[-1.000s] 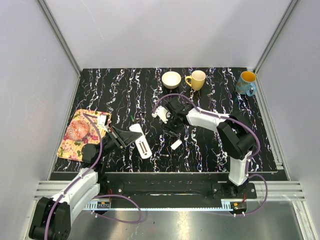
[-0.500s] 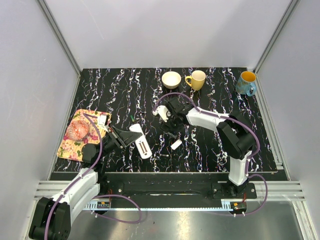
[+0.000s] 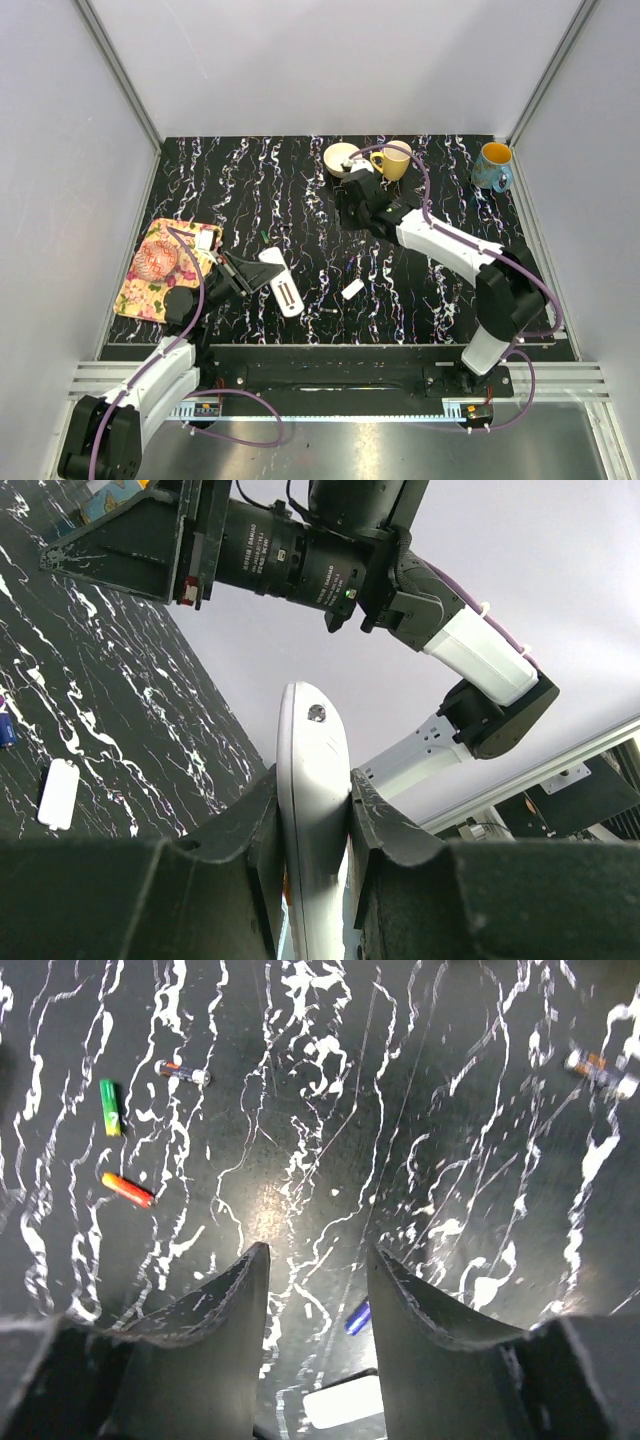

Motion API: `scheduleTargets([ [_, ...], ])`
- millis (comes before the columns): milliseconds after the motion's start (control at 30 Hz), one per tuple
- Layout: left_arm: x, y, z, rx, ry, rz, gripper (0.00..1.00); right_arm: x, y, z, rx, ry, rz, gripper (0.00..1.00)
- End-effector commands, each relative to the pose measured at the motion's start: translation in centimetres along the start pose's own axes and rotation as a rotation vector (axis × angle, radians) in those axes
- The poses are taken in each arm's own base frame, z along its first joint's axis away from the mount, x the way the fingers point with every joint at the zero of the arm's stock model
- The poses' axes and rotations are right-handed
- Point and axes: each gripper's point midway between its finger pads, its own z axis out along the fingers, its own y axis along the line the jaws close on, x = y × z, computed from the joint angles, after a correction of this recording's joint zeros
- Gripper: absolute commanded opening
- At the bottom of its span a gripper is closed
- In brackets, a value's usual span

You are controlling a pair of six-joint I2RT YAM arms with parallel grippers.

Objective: Load the batteries into the remote control

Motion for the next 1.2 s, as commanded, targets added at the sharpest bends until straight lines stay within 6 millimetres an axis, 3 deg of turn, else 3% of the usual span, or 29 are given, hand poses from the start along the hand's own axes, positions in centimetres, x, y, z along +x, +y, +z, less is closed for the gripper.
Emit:
scheduleTargets([
  [0, 1.1, 2.3, -1.2, -0.047, -0.017, -0.024, 0.0, 1.8, -1.0, 0.6, 0.171, 0.056, 0.466, 0.49],
  [67, 1.0, 2.2, -1.2, -0.045, -0.021, -0.022, 0.0, 3.6, -2.1, 0.8, 0.261, 0.049, 0.623, 0.47],
  [133, 1.0, 2.4, -1.2, -0.054, -0.018, -0.024, 0.0, 4.9, -2.5, 1.0, 0.306, 0.046, 0.675, 0.47],
  [233, 1.0, 2.7, -1.2, -0.066, -0.02, -0.023, 0.0, 7.4, -2.8, 1.6, 0.398, 0.09, 0.632, 0.54],
  [267, 1.1, 2.9, -1.2, -0.072, -0.018, -0.025, 0.0, 7.0, -2.2, 1.7, 0.4, 0.092, 0.611, 0.56],
  [333, 1.1, 3.2, -1.2, -0.084, -0.018, -0.028, 0.0, 9.0, -2.4, 1.9, 0.461, 0.161, 0.563, 0.59],
  [467, 1.2, 3.4, -1.2, -0.093, -0.016, -0.031, 0.0, 11.1, -2.2, 2.3, 0.495, 0.206, 0.571, 0.57],
  [900, 1.3, 3.9, -1.4, -0.109, -0.018, -0.033, 0.0, 13.8, -1.1, 3.0, 0.487, 0.266, 0.538, 0.5],
  [1167, 1.5, 3.9, -1.5, -0.107, -0.015, -0.036, 0.0, 15.2, -1.7, 3.3, 0.518, 0.287, 0.528, 0.45],
])
